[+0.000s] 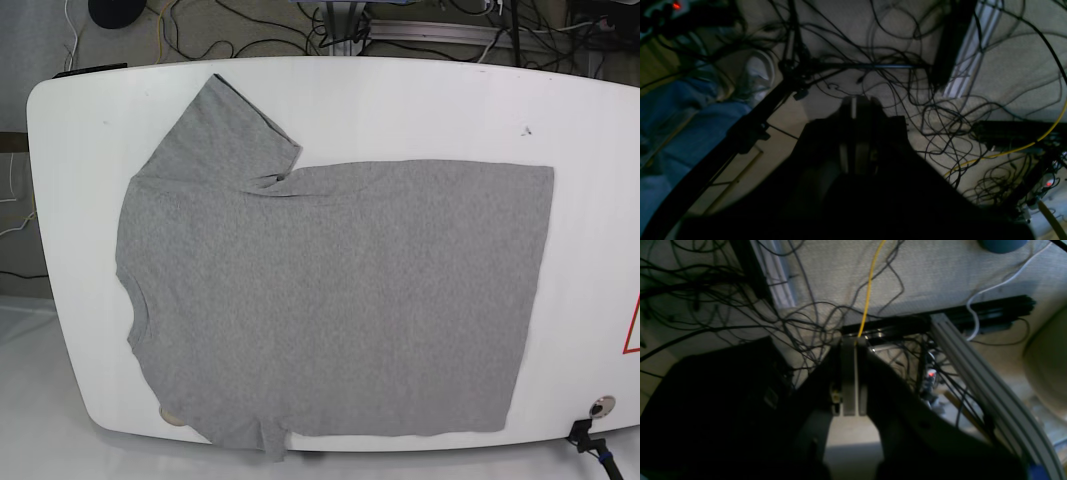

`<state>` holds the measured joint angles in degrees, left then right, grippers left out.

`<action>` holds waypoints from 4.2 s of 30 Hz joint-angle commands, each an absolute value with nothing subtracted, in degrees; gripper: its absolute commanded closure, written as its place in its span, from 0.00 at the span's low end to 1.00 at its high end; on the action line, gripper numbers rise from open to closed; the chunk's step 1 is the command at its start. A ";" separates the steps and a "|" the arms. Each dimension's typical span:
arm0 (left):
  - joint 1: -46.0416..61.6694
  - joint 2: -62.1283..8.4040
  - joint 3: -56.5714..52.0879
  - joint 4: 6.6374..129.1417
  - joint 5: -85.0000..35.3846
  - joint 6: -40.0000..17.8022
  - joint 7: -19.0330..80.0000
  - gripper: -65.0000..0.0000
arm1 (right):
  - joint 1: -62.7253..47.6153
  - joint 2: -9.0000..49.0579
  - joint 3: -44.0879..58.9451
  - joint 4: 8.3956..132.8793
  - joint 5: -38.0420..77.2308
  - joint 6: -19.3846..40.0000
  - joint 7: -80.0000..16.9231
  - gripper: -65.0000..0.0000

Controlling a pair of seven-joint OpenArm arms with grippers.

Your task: Fold the T-shirt properly

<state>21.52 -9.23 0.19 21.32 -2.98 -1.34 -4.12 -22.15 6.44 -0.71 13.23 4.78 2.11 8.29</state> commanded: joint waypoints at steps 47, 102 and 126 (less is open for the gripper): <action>59.45 -12.71 -17.23 105.59 -12.17 -12.36 1.40 1.00 | -65.99 9.14 7.36 111.08 -2.72 1.37 -6.29 1.00; 45.69 -14.59 -21.16 122.10 -17.65 -15.96 0.94 0.73 | -41.72 6.00 6.24 126.51 -7.26 12.44 -21.00 0.90; 43.78 -15.60 -21.49 119.90 -18.16 -16.87 2.18 0.71 | -36.85 7.44 18.50 116.98 3.27 12.74 -28.44 0.60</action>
<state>43.33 -15.00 -20.99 118.98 -17.47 -17.17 4.03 -36.97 6.90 17.32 116.31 2.61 13.13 -29.08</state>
